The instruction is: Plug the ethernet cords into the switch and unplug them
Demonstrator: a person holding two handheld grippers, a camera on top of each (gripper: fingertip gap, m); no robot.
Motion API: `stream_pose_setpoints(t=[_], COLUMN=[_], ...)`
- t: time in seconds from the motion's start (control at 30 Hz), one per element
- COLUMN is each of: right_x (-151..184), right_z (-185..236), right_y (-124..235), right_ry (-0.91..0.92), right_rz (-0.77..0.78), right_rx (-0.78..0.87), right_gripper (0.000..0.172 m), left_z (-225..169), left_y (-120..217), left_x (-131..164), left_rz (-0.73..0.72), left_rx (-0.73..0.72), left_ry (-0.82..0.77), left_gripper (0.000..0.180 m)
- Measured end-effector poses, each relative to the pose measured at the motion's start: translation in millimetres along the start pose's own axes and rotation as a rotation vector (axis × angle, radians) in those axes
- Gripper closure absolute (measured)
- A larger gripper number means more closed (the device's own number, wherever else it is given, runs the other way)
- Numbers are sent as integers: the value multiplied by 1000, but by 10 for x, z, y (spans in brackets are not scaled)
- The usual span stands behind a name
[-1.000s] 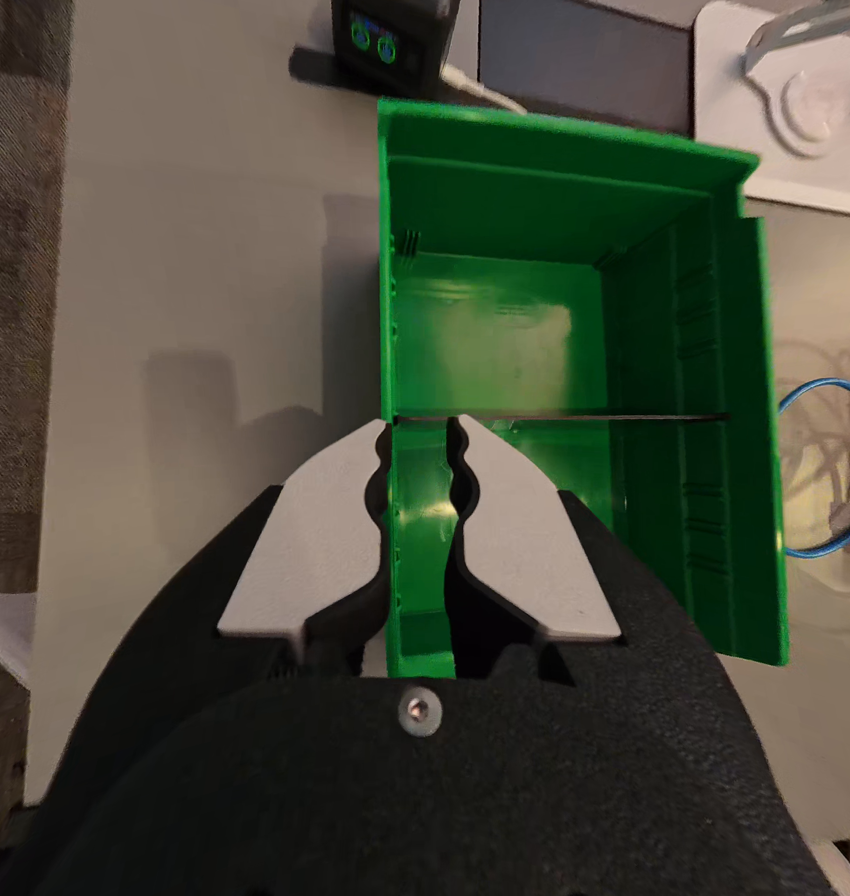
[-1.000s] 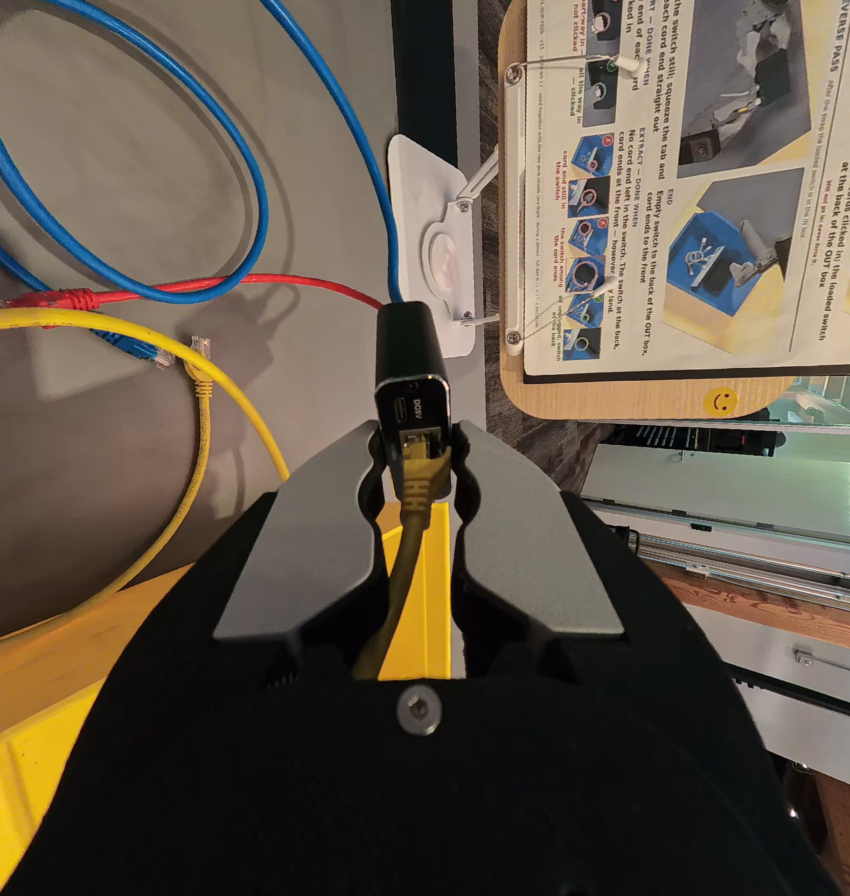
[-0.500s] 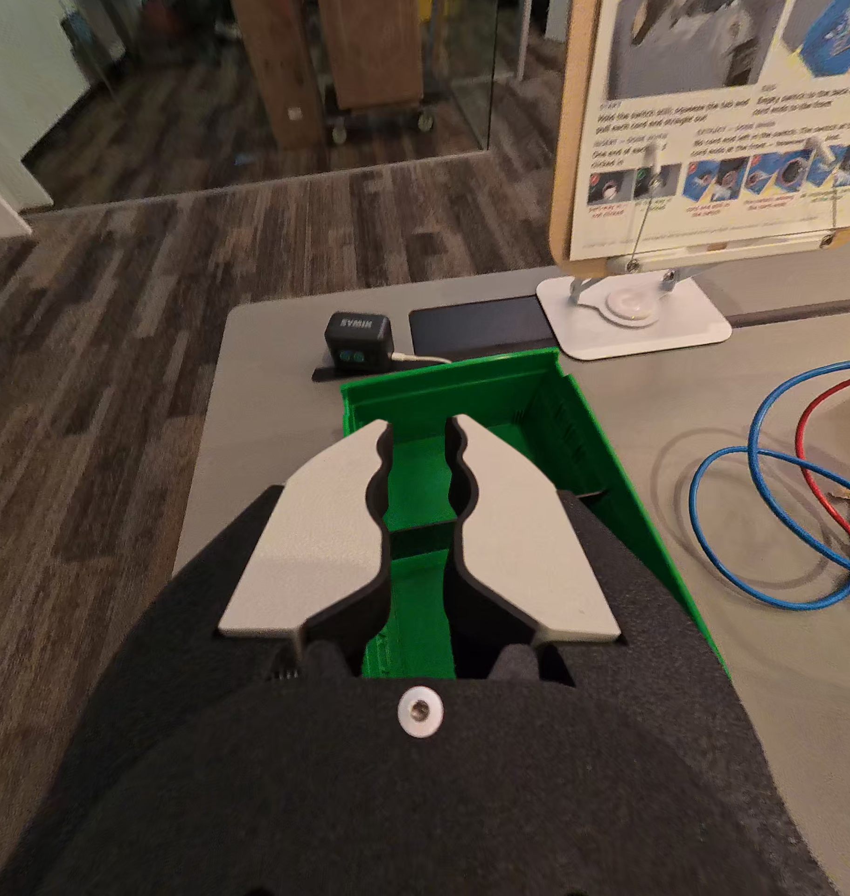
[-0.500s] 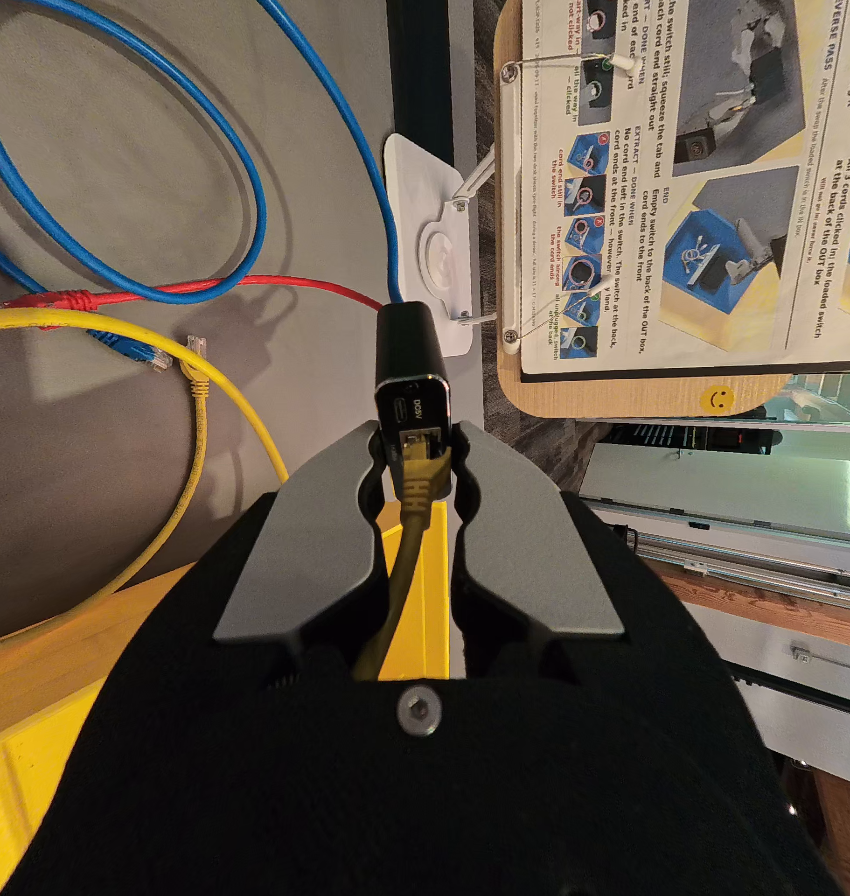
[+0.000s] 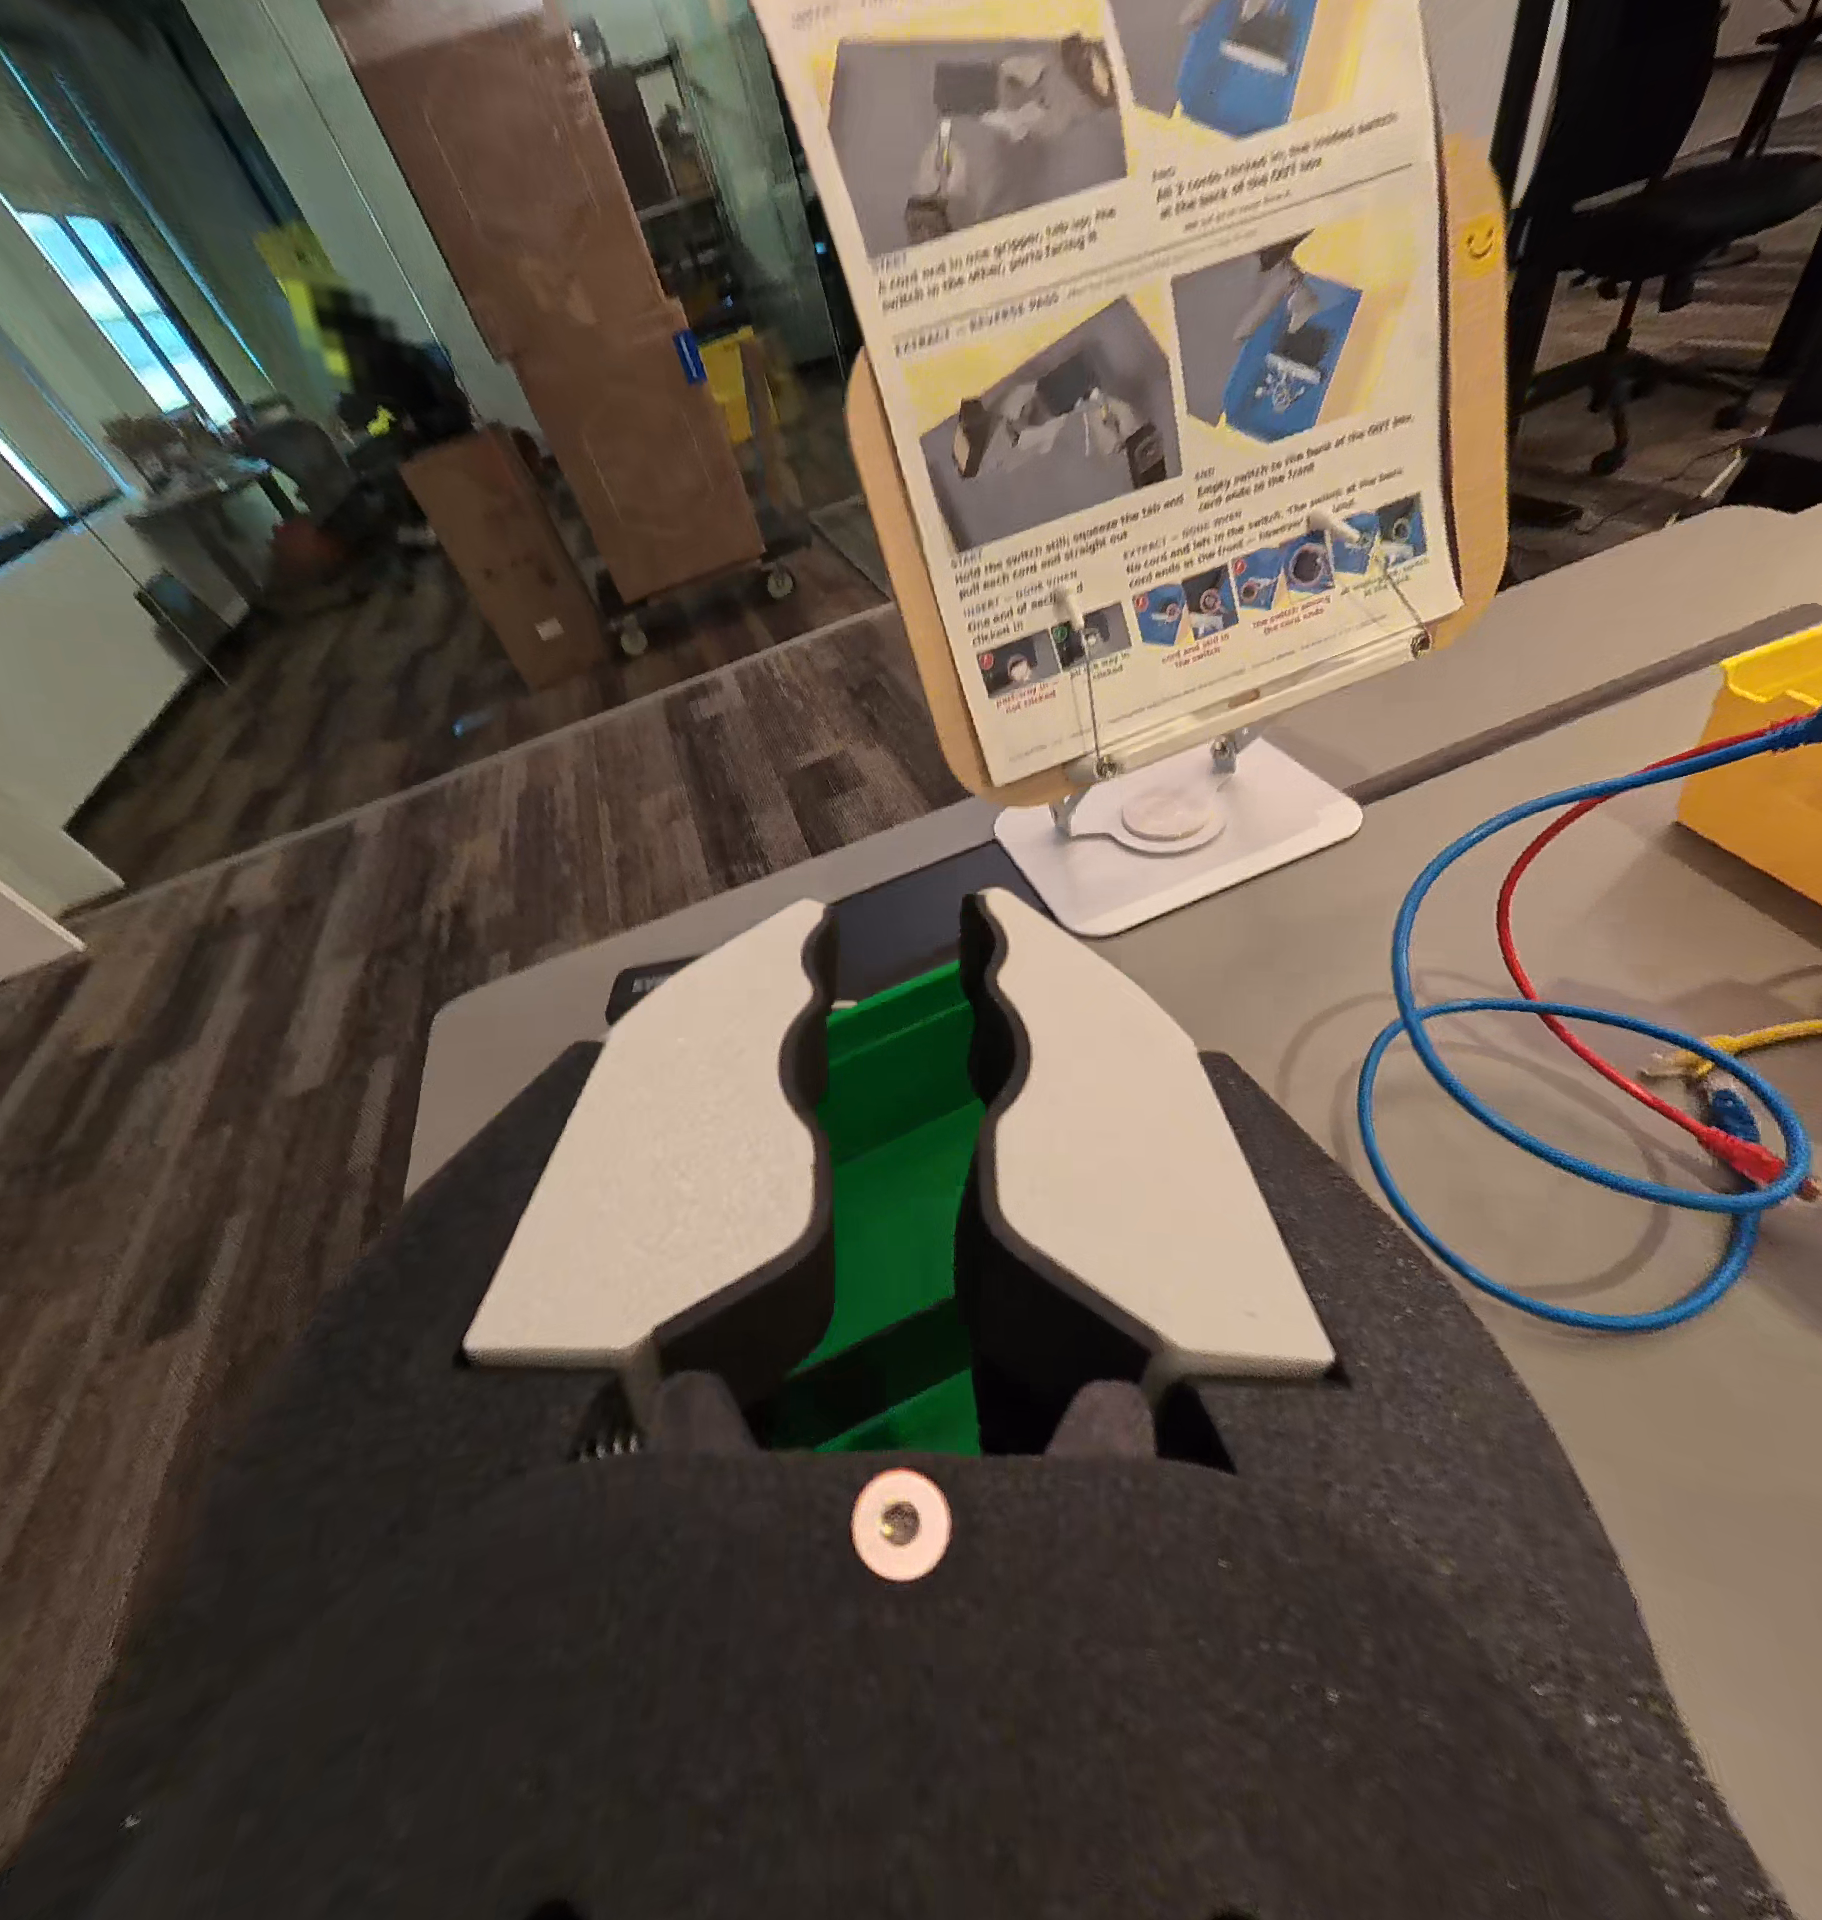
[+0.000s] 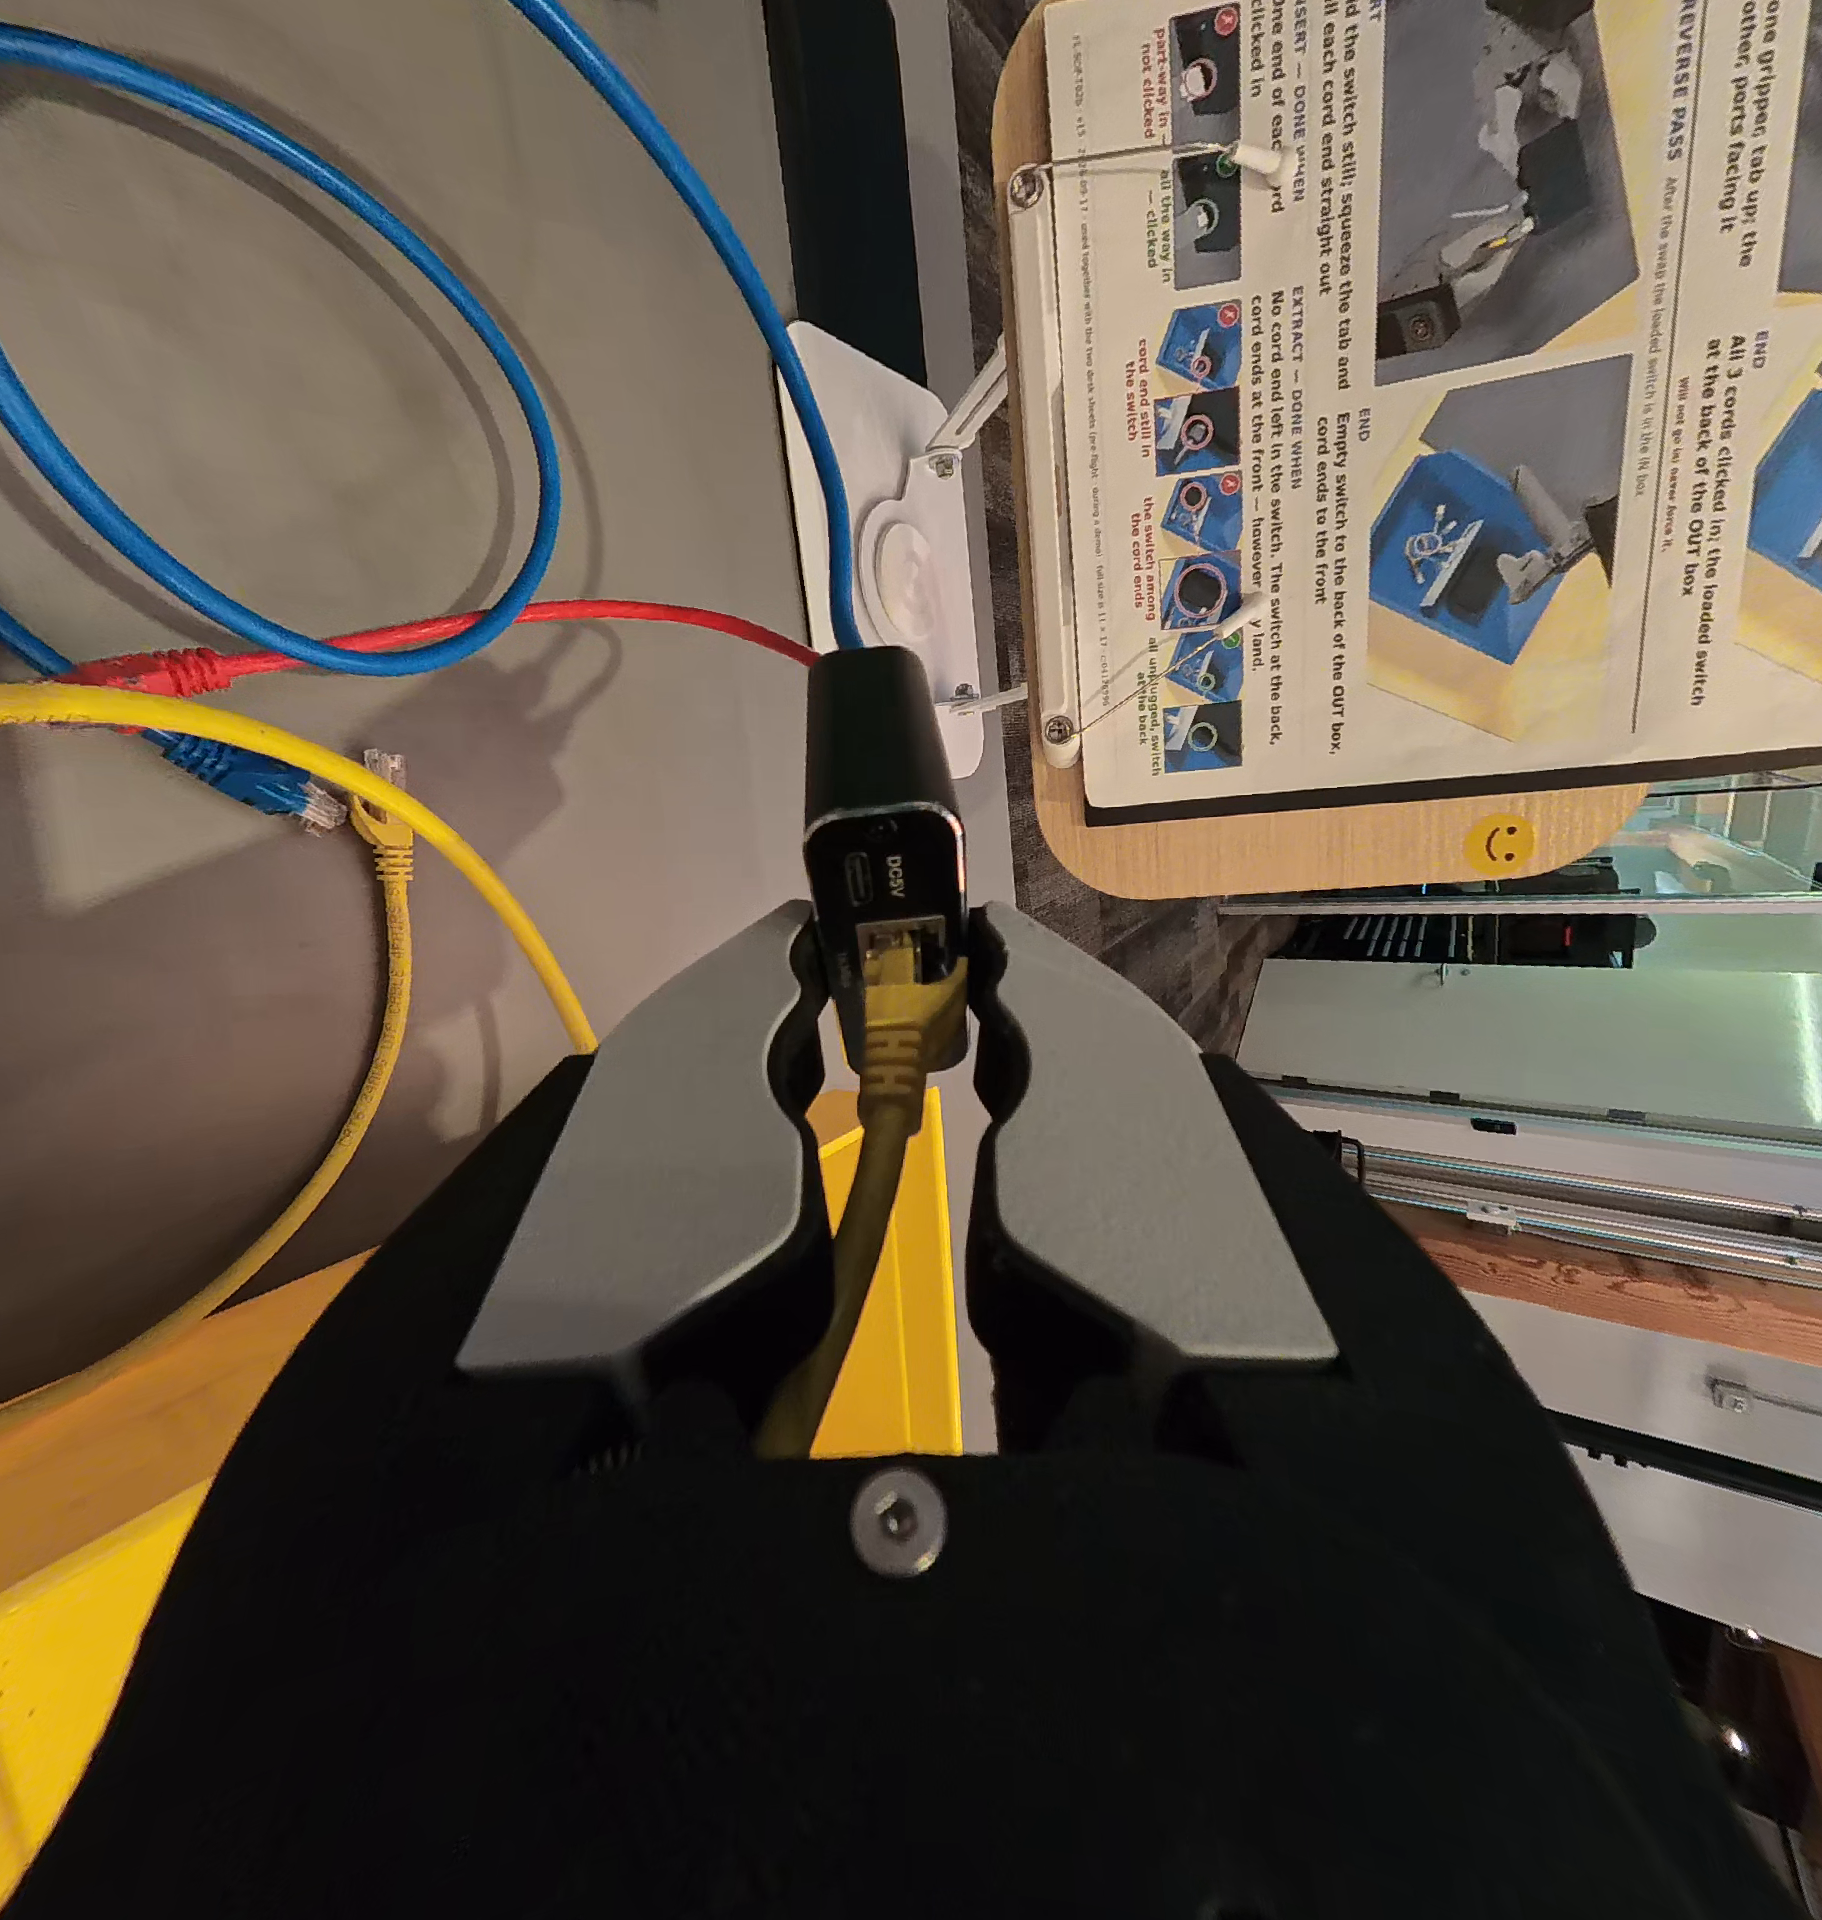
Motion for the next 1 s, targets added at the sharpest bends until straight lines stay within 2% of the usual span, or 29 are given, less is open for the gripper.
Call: stream_pose_setpoints(t=[0.5, 1.0], right_x=[0, 3], right_z=[27, 51], right_y=[-57, -94], right_ry=[21, 31], right_rz=[-3, 10], right_rx=[-7, -11], right_gripper=[145, 145], left_z=[-165, -137], left_y=[260, 264], left_x=[-250, -215], left_rz=[-165, -152], left_rx=[49, 40], left_ry=[38, 36], left_gripper=[146, 133])
Point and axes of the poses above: each gripper's, where its closed fingertips meet, y back along the fingers, x out of its underside, z = x × y across the jaws, the point moved 2 cm from there along y, back along the fingers, and after that the axes turned 15 degrees about z, right-handed, at the moved point
